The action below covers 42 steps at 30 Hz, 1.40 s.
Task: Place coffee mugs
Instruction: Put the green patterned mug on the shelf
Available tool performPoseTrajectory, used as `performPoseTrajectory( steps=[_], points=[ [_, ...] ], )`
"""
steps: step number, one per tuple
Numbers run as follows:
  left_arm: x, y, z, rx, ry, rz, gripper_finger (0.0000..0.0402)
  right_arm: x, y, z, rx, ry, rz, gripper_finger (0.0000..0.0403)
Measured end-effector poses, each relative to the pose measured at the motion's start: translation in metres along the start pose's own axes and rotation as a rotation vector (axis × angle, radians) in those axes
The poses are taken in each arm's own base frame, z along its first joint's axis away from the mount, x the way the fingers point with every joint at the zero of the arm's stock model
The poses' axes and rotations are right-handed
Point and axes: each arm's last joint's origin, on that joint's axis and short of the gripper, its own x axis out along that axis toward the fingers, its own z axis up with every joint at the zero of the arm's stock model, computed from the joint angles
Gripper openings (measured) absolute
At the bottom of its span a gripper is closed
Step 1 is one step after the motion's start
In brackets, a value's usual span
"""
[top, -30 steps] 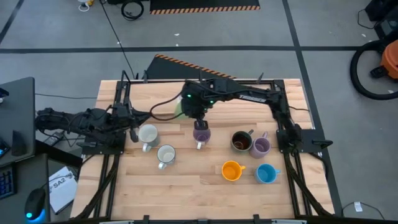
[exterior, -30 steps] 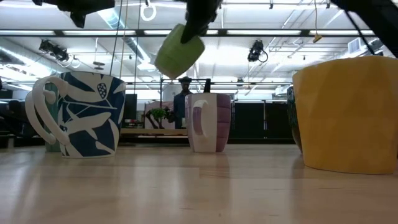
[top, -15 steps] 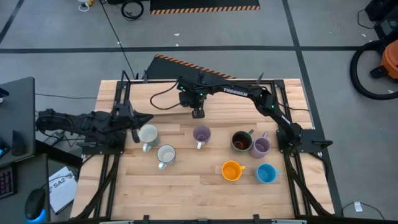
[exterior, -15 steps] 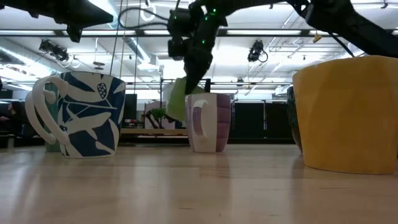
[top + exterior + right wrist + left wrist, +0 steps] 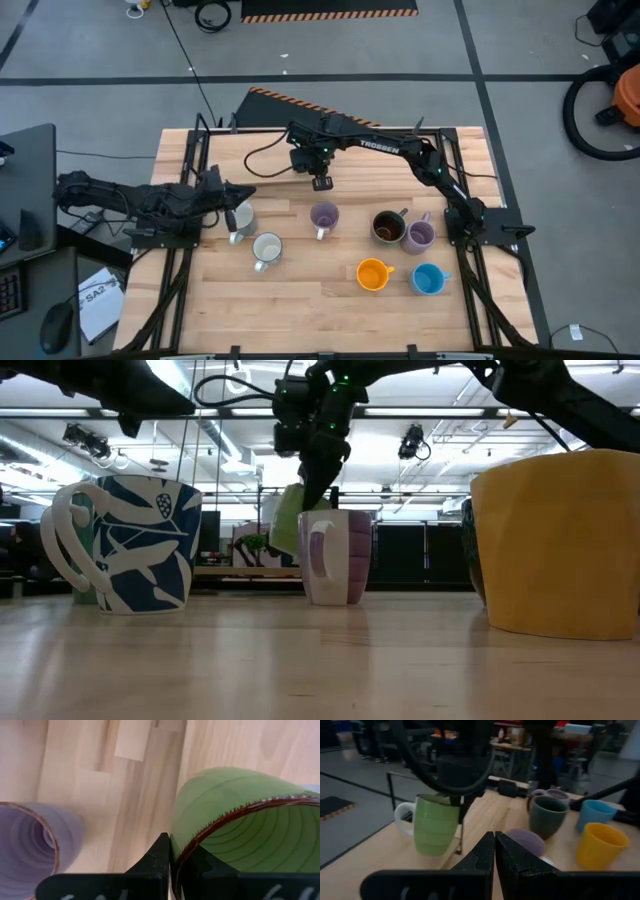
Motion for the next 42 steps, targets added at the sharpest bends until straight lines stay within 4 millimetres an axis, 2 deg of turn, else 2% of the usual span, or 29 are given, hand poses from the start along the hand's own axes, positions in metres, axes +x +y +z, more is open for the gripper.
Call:
performPoseTrajectory(
  steps=[7, 20, 25, 33, 36, 42],
  points=[
    [0.008, 0.006, 0.000, -0.015, 0.017, 0.056, 0.0021, 0.007, -0.005, -0.005, 0.017, 0.017, 0.005, 0.0025],
    [0.009, 0.006, 0.000, 0.001, 0.025, 0.014, 0.0021, 0.010, -0.005, -0.002, -0.021, -0.015, -0.007, 0.0026],
    [0.011, 0.008, 0.001, 0.038, 0.024, 0.030, 0.0020, 0.005, 0.003, 0.007, -0.074, -0.043, -0.030, 0.0026],
    [0.033, 0.023, -0.004, 0.051, 0.072, 0.188, 0.0020, -0.007, 0.006, 0.007, -0.075, -0.024, -0.074, 0.0026],
    [0.042, 0.030, -0.003, 0.057, 0.064, 0.210, 0.0020, -0.012, 0.017, 0.007, -0.117, 0.010, -0.057, 0.0026],
    [0.060, 0.046, 0.000, 0.056, 0.102, 0.070, 0.0022, -0.035, 0.051, 0.013, -0.311, 0.008, -0.023, 0.0025]
  ],
)
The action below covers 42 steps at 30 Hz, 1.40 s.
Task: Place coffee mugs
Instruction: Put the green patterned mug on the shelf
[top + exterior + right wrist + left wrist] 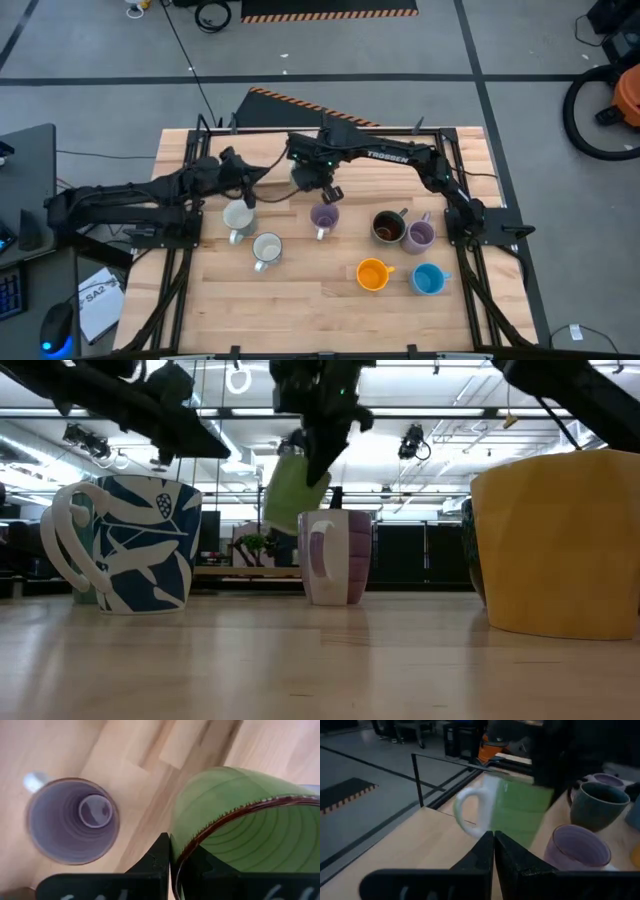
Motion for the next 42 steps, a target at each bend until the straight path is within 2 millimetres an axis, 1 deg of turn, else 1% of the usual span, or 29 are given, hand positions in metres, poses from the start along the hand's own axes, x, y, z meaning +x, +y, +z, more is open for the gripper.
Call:
performPoseTrajectory(
  steps=[3, 8, 13, 17, 22, 28, 32, 36, 42],
  points=[
    [0.005, 0.004, 0.004, 0.031, -0.001, -0.031, 0.0040, -0.017, 0.011, 0.006, -0.072, -0.026, -0.019, 0.0025],
    [0.009, 0.002, 0.014, 0.076, -0.044, -0.109, 0.0102, -0.040, 0.028, 0.013, -0.137, -0.072, -0.044, 0.0025],
    [0.017, 0.000, 0.017, 0.076, -0.080, -0.142, 0.0163, -0.043, 0.039, 0.020, -0.178, -0.088, -0.029, 0.0024],
    [0.026, -0.002, 0.013, 0.070, -0.060, -0.180, 0.0182, -0.044, 0.048, 0.026, -0.203, -0.096, -0.023, 0.0024],
    [0.036, -0.005, 0.009, 0.069, -0.058, -0.238, 0.0176, -0.044, 0.056, 0.029, -0.219, -0.092, -0.008, 0.0025],
    [0.038, -0.006, 0.010, 0.071, -0.072, -0.241, 0.0146, -0.043, 0.059, 0.030, -0.172, -0.081, 0.001, 0.0026],
    [0.038, -0.006, 0.011, 0.078, -0.080, -0.241, 0.0109, -0.043, 0.059, 0.029, -0.160, -0.071, 0.007, 0.0027],
    [0.038, -0.006, 0.011, 0.071, -0.084, -0.240, 0.0056, -0.043, 0.060, 0.031, -0.163, -0.081, -0.002, 0.0034],
    [0.038, -0.005, 0.011, 0.073, -0.085, -0.237, 0.0054, -0.043, 0.060, 0.034, -0.138, -0.100, -0.019, 0.0049]
  ],
)
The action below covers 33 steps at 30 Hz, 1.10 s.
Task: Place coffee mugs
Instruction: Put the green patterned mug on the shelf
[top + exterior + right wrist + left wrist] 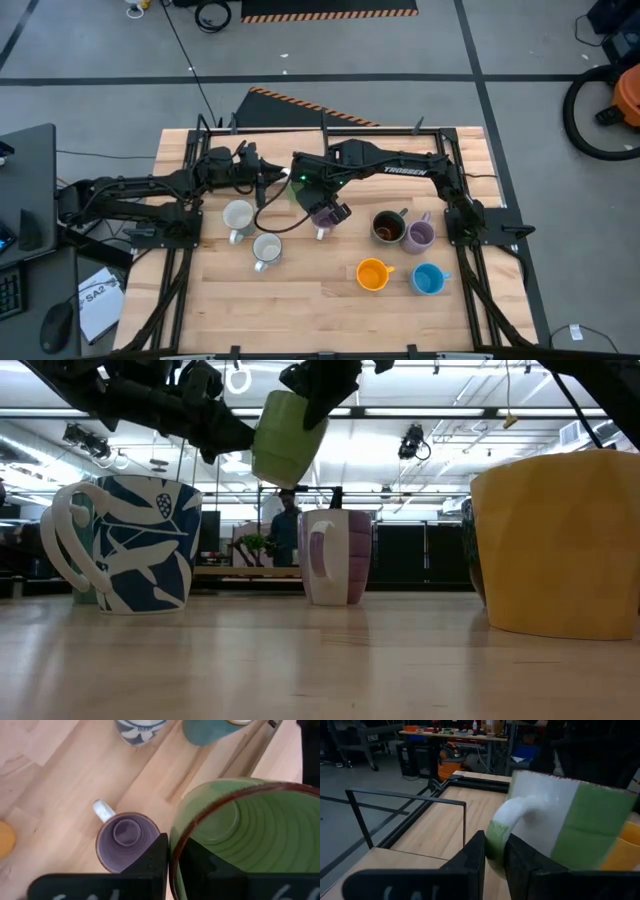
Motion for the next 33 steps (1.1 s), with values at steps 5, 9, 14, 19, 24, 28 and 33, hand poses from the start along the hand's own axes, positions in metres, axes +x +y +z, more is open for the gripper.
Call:
performPoseTrajectory(
  steps=[5, 9, 14, 19, 24, 28, 33],
  points=[
    [0.0000, 0.0002, -0.0003, -0.044, 0.002, 0.008, 0.0052, 0.0000, -0.0022, 0.0019, 0.014, -0.022, -0.020, 0.0049],
    [0.0000, 0.0008, -0.0003, -0.056, 0.001, 0.024, 0.0052, -0.0001, -0.0054, -0.0001, 0.022, -0.020, -0.030, 0.0049],
    [-0.0001, 0.0014, -0.0001, -0.060, -0.001, 0.043, 0.0052, -0.0001, -0.0071, -0.0012, 0.035, -0.017, -0.037, 0.0050],
    [-0.0001, 0.0023, 0.0004, -0.060, -0.008, 0.062, 0.0051, -0.0002, -0.0063, -0.0005, 0.040, 0.014, -0.077, 0.0052],
    [-0.0002, 0.0033, 0.0008, -0.063, -0.013, 0.077, 0.0050, -0.0002, -0.0060, -0.0001, 0.078, 0.018, -0.087, 0.0052],
    [-0.0003, 0.0050, 0.0020, -0.061, -0.027, 0.106, 0.0050, -0.0026, -0.0060, -0.0021, 0.101, 0.051, -0.120, 0.0053],
    [-0.0005, 0.0063, 0.0030, -0.063, -0.037, 0.107, 0.0050, -0.0040, -0.0080, -0.0040, 0.139, 0.051, -0.128, 0.0055]
  ],
)
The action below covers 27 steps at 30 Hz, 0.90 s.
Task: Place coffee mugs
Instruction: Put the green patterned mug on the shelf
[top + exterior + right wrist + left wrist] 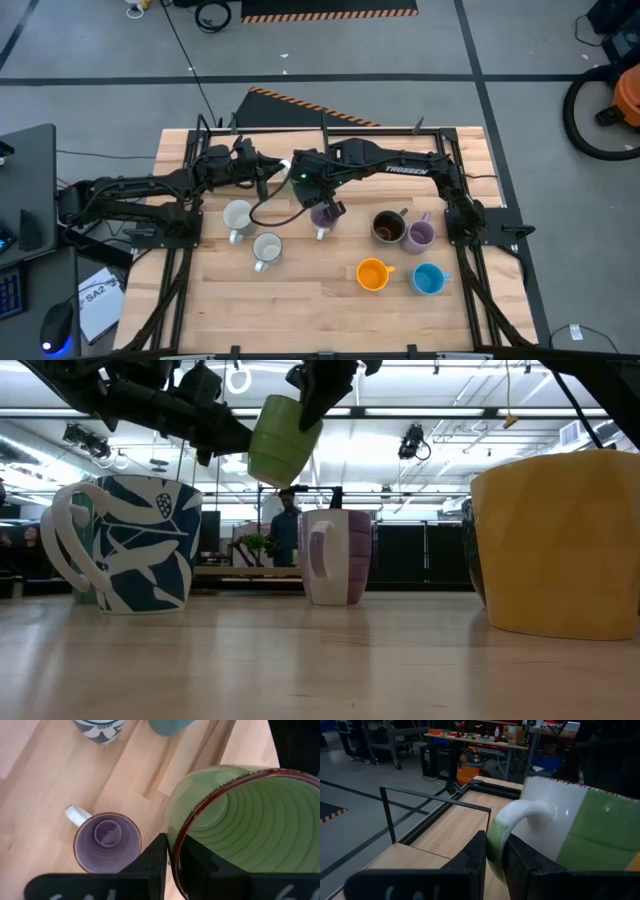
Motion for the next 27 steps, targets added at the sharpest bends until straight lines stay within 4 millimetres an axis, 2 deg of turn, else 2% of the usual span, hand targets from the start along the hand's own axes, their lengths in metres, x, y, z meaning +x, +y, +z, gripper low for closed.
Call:
performPoseTrajectory(
  steps=[12, 27],
  points=[
    [0.000, -0.001, 0.001, -0.002, -0.004, -0.033, 0.0048, 0.000, -0.002, -0.002, 0.010, -0.011, 0.031, 0.0133],
    [0.000, 0.006, 0.002, 0.004, -0.023, 0.009, 0.0045, -0.012, -0.004, -0.003, 0.047, -0.028, -0.010, 0.0144]
  ],
)
